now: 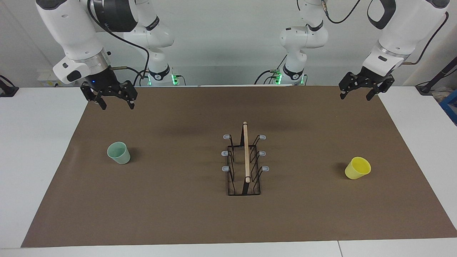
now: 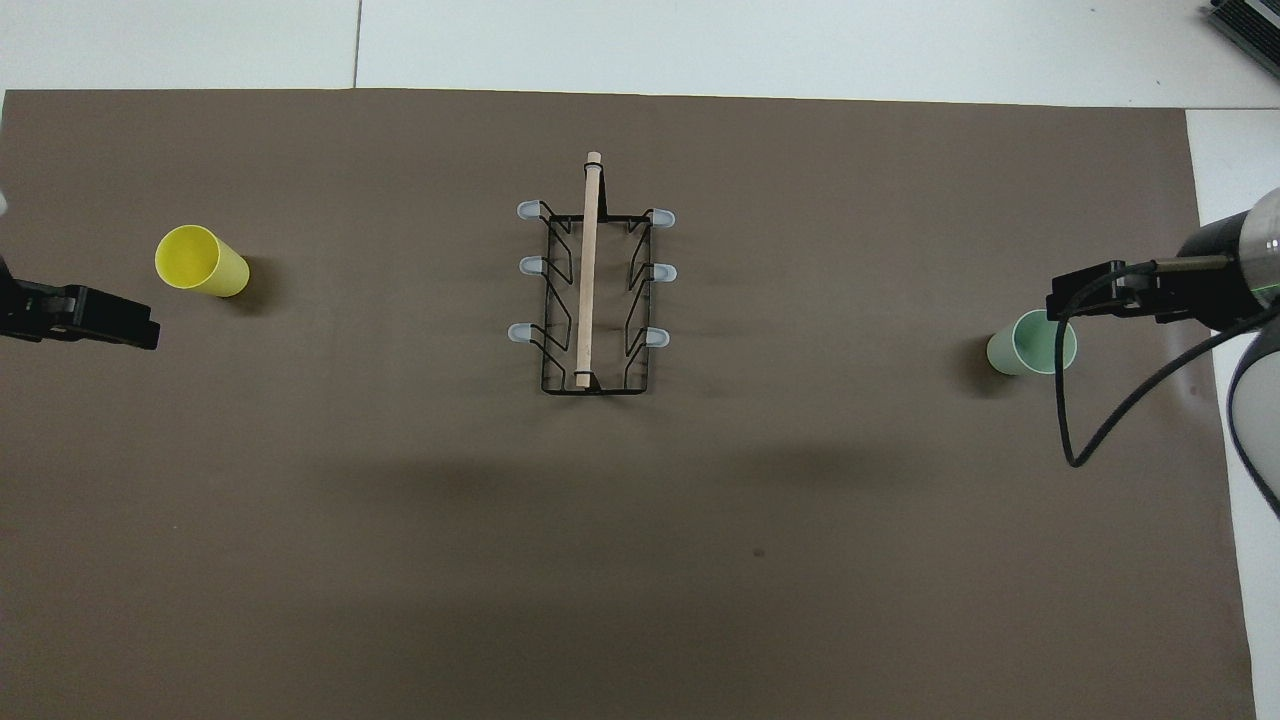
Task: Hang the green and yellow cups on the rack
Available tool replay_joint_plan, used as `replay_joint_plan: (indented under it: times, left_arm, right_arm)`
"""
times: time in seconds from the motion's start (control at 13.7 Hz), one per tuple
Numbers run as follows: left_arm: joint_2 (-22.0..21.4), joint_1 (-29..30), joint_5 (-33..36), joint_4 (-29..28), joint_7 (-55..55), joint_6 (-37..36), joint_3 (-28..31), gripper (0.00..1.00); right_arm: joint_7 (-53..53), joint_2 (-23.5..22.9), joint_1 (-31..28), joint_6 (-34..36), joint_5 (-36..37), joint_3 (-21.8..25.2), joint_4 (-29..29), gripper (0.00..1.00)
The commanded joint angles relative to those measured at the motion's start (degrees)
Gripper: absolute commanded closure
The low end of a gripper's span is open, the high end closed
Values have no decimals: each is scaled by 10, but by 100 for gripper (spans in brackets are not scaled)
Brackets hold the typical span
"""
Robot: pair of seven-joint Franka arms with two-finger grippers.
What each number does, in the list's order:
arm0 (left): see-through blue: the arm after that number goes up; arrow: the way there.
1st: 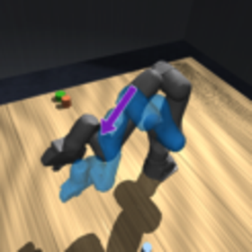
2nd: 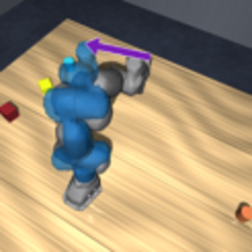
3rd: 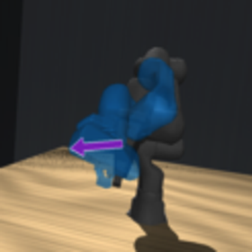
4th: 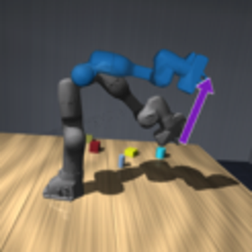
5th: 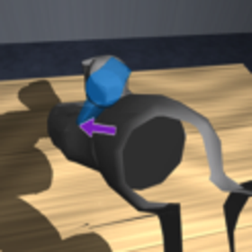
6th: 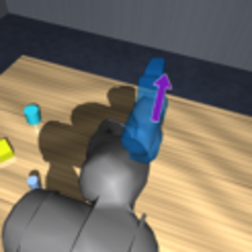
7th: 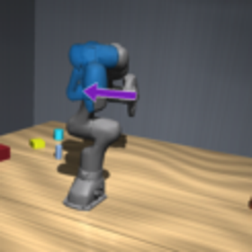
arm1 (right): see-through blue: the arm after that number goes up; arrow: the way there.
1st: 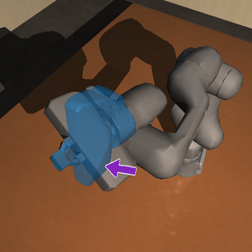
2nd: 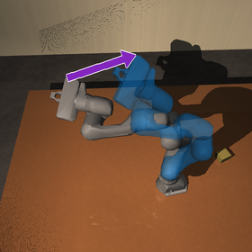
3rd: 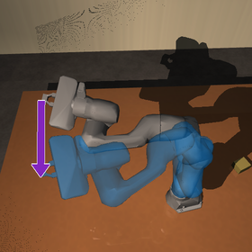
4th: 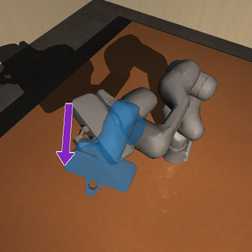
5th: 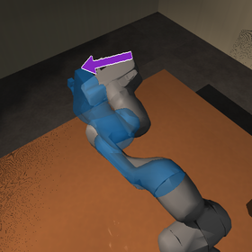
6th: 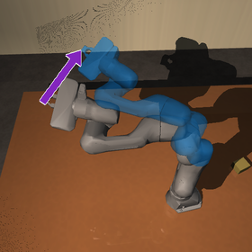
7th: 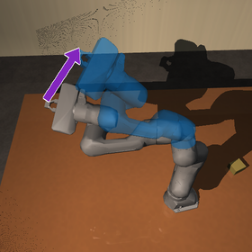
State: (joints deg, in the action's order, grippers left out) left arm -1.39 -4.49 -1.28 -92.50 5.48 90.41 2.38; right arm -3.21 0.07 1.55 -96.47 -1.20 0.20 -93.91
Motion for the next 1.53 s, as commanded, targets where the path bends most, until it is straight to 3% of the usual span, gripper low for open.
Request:
replay_joint_plan:
  times: [0.0, 0.51, 0.88, 1.1, 1.31, 1.46]
  left_arm:
    - [-11, -8, 11, -15, -12, 7, 3, 0]
    - [-11, -10, 11, -15, -12, 6, 3, 0]
    - [8, -1, -8, 4, -38, 0, 6, 0]
    - [73, 3, -12, 66, -55, -20, 12, 0]
    - [146, 5, -14, 150, -132, -44, 33, 0]
    - [173, 5, -36, 172, -198, -50, 52, 0]
  right_arm:
    - [-6, -5, -7, 14, 6, -8, 11, 0]
    - [-5, -5, -7, 15, 9, -9, 12, 0]
    - [51, -4, 7, 54, 78, -14, 17, 0]
    - [136, -1, 8, 72, 121, -15, 17, 0]
    - [214, 0, 12, 74, 165, -16, 15, 0]
    - [266, 5, 16, 73, 195, -17, 9, 0]
